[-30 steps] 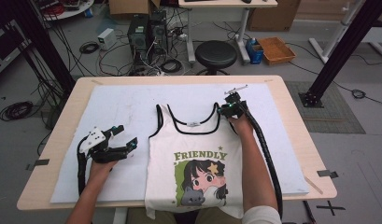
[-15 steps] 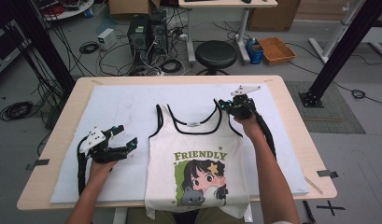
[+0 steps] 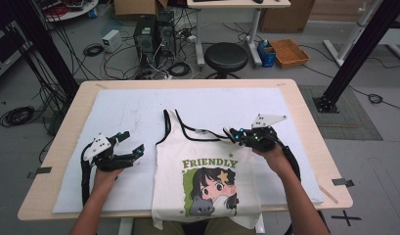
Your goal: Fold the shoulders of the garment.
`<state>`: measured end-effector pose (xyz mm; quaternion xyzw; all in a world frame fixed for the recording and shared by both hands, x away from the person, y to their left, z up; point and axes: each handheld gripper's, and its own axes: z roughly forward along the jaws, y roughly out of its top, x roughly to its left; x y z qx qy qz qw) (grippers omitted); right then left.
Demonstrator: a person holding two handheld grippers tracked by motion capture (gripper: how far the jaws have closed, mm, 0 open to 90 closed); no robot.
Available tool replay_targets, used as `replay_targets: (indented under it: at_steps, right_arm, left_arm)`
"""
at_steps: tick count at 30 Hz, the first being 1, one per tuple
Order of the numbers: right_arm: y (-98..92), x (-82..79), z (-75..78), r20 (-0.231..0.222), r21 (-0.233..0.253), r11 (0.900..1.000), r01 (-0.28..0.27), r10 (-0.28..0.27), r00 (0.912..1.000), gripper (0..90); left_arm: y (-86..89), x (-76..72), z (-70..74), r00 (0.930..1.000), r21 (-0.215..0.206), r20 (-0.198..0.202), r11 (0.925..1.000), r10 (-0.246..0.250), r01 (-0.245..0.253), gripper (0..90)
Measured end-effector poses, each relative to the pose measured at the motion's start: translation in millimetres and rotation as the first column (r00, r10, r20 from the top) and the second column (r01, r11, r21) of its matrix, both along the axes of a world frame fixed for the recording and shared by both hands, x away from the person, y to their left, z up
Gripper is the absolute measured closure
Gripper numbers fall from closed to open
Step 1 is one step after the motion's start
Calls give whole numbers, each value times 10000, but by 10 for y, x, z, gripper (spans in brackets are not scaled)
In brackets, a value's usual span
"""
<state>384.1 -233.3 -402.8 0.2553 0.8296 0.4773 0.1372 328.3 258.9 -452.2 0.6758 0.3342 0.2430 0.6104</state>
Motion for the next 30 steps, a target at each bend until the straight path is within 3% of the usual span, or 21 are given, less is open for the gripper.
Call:
replay_targets:
  at_steps: [4, 7, 8, 10, 12, 14, 15, 16, 17, 18, 21, 22, 23, 25, 30]
  right_arm:
    - [-23, -123, -142, -577, -40, 9995, -319, 316, 9978, 864]
    - [-56, -225, -174, -1239, 162, 9974, -699, 714, 9897, 633]
    - [-79, -255, -153, -1262, 287, 9980, -570, 601, 9902, 573]
    - [-128, -292, -91, -905, 481, 9986, -226, 268, 9955, 535]
    - [-106, -307, -47, -702, 297, 9995, -114, 134, 9974, 491]
    - [-2, -333, -49, -714, -30, 9974, -726, 722, 9948, 491]
    - [-2, -333, -49, -714, -30, 9974, -726, 722, 9948, 491]
    - [163, -390, -104, -794, -523, 9870, -1522, 1479, 9858, 505]
    - [163, -390, -104, -794, -523, 9870, -1522, 1479, 9858, 505]
    - [333, -450, -210, -780, -1462, 9683, -2026, 1929, 9781, 552]
    - [410, -455, -340, -598, -2300, 9527, -1987, 1899, 9800, 729]
    - [410, -455, -340, -598, -2300, 9527, -1987, 1899, 9800, 729]
    - [395, -454, -388, -607, -2714, 9425, -1951, 1856, 9808, 857]
    - [329, -444, -383, -720, -2607, 9490, -1774, 1641, 9838, 873]
    - [118, -480, -304, -769, -2174, 9585, -1844, 1715, 9822, 875]
  left_arm:
    - [-1, 1, 0, 10000, 1, -20, 10000, 13, -13, 176]
    - [-3, 0, 0, 10000, 44, 0, 10000, 17, -17, 176]
    - [-3, -1, 1, 10000, 61, -6, 10000, 25, -25, 176]
    - [-4, -1, 1, 10000, 62, -4, 10000, 33, -33, 176]
    - [-5, -1, 1, 10000, 67, -3, 10000, 38, -38, 176]
    - [-5, 0, 2, 10000, 109, 6, 9999, 23, -23, 176]
    - [-5, 0, 2, 10000, 109, 6, 9999, 23, -23, 176]
    - [-6, 0, 1, 10000, 58, -16, 10000, 57, -57, 176]
    - [-6, 0, 1, 10000, 58, -16, 10000, 57, -57, 176]
    - [-5, 0, 1, 10000, 43, -20, 10000, 55, -55, 177]
    - [-5, 0, 1, 10000, 78, 2, 10000, 30, -30, 176]
    - [-5, -1, 2, 10000, 108, 17, 9999, 9, -9, 176]
    - [-6, -1, 2, 10000, 110, 28, 9999, 8, -8, 176]
    - [-8, -4, 1, 10000, 140, 71, 9999, -18, 17, 176]
    - [-10, -6, 2, 10000, 165, 51, 9999, -42, 41, 176]
